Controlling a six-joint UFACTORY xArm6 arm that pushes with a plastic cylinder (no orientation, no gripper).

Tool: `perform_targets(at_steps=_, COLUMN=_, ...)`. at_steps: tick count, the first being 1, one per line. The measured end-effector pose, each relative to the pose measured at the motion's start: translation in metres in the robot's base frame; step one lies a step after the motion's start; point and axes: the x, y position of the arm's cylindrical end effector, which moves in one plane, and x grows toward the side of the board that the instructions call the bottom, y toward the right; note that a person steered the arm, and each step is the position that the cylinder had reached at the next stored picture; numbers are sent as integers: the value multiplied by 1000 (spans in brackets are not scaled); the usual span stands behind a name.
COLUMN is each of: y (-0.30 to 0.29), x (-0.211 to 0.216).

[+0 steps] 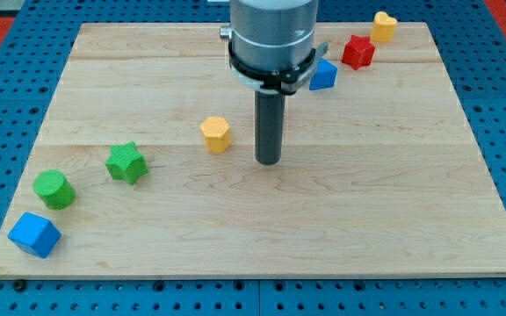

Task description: Slightly push the red circle upwards

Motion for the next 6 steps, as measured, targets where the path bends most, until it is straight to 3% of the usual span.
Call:
perform_targets(at_steps=3, y=19, x=-60)
perform_targets(at_steps=5, y=18, x=-7)
perform_targets(at_steps=6, y=-14, x=-9)
